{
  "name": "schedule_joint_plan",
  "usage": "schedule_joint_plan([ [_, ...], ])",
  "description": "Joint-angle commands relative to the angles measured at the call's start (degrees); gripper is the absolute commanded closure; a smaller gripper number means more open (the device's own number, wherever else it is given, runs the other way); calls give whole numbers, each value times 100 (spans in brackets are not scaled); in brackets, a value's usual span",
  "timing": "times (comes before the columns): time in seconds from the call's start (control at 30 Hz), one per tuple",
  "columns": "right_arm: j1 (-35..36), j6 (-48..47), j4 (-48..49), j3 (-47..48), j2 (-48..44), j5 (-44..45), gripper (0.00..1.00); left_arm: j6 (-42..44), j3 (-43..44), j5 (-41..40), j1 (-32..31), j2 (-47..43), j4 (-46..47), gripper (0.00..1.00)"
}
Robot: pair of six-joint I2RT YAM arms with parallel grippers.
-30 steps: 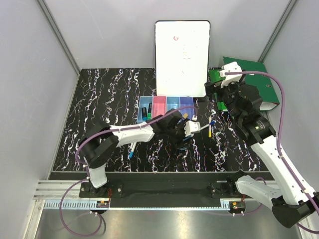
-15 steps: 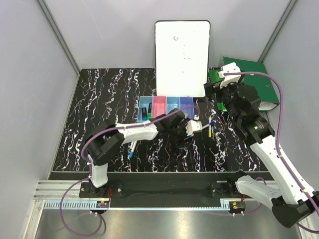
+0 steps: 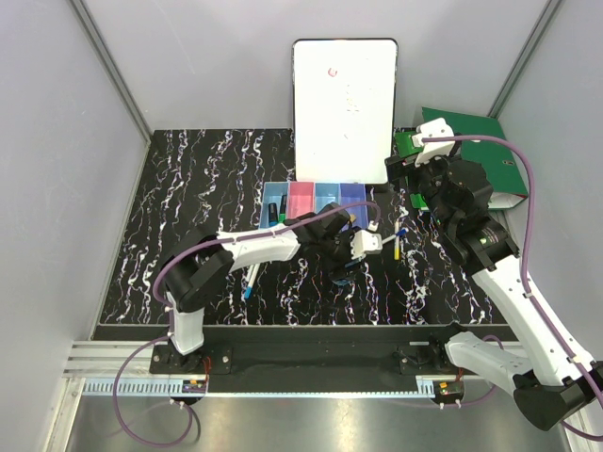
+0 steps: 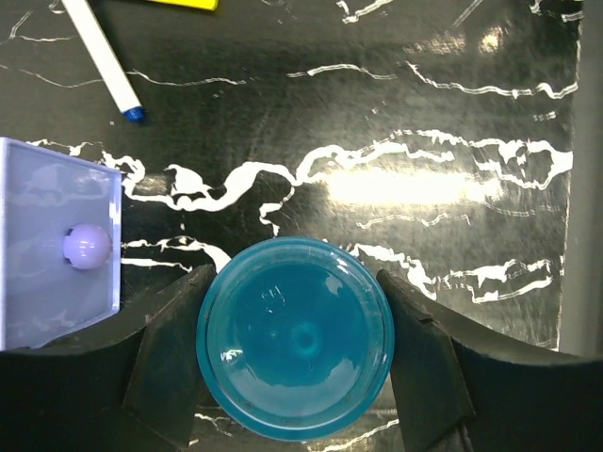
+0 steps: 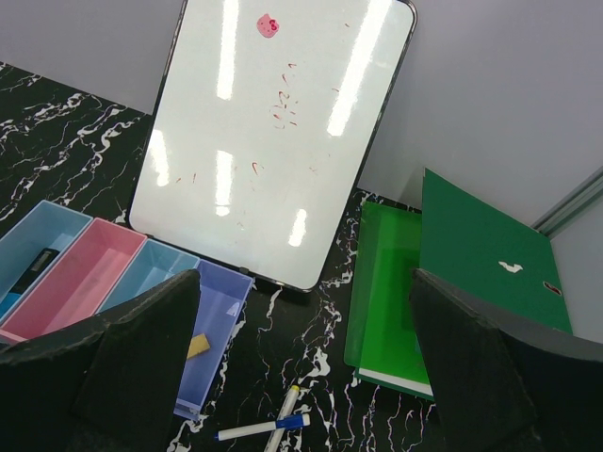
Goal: Sort the stationery into containers
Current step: Place the stationery at the center of the board.
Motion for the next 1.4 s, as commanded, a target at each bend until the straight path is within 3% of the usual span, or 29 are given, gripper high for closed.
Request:
schedule_joint_plan([
  [0.0, 19, -60, 254, 138, -74, -3, 0, 381, 394, 379, 58, -260, -427, 53],
  [0.23, 19, -42, 245, 146, -83, -12, 0, 697, 606, 564, 76, -234, -893, 42],
  [0.43, 19, -60, 245, 155, -83, -12, 0, 812, 694, 590, 76, -190, -1069, 20],
  [0.57, 19, -60, 254, 164, -66, -21, 0, 777, 685, 573, 76, -164, -1078, 19],
  [0.73, 19, -51, 245, 164, -74, -21, 0, 986, 729, 547, 94, -207, -1156, 24],
  [1.37, 11, -42, 236, 138, -136, -12, 0, 3466, 2161, 37, 50, 433, -3863, 24],
])
